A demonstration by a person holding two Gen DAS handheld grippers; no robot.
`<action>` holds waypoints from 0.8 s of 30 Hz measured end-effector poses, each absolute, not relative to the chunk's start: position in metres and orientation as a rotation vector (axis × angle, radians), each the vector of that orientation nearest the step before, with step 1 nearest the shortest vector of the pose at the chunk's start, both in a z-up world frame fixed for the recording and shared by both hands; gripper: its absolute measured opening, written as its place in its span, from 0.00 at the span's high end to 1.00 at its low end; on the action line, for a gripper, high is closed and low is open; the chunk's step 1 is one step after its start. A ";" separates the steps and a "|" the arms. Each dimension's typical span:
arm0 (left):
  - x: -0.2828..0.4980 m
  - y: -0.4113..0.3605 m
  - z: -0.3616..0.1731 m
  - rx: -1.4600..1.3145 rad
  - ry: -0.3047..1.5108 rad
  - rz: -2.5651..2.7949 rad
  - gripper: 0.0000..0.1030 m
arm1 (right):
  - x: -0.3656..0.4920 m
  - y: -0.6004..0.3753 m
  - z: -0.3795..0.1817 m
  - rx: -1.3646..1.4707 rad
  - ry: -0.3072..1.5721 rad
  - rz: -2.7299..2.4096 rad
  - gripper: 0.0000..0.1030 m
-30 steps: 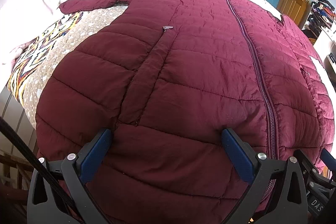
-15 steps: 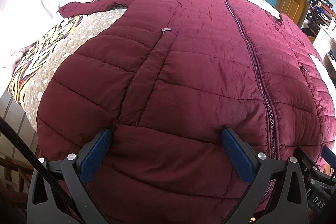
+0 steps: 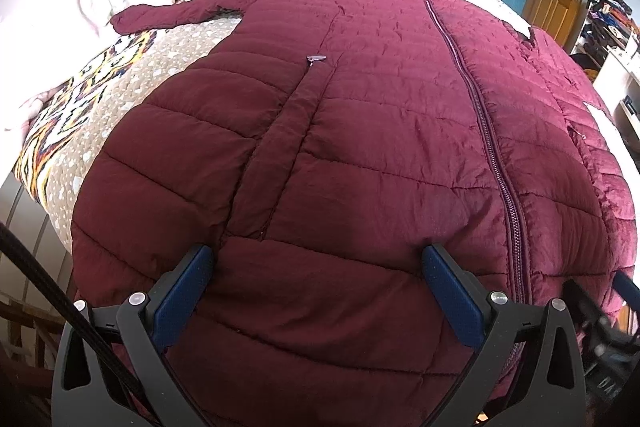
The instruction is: Fold large clothes
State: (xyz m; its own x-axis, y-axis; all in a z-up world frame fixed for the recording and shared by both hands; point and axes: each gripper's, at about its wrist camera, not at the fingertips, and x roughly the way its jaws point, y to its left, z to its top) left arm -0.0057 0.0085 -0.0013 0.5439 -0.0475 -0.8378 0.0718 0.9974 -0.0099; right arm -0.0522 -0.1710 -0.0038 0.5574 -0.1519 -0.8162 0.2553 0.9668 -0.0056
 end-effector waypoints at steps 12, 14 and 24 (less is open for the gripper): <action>-0.025 0.024 0.075 -0.008 0.853 -0.185 0.14 | -0.012 -0.290 0.053 0.359 0.876 -0.233 0.09; -0.024 0.027 0.088 -0.018 0.825 -0.200 0.14 | 0.006 -0.323 0.046 0.416 0.889 -0.268 0.15; -0.021 0.030 0.099 -0.001 0.814 -0.217 0.14 | 0.118 -0.438 0.008 0.868 0.837 -0.208 0.26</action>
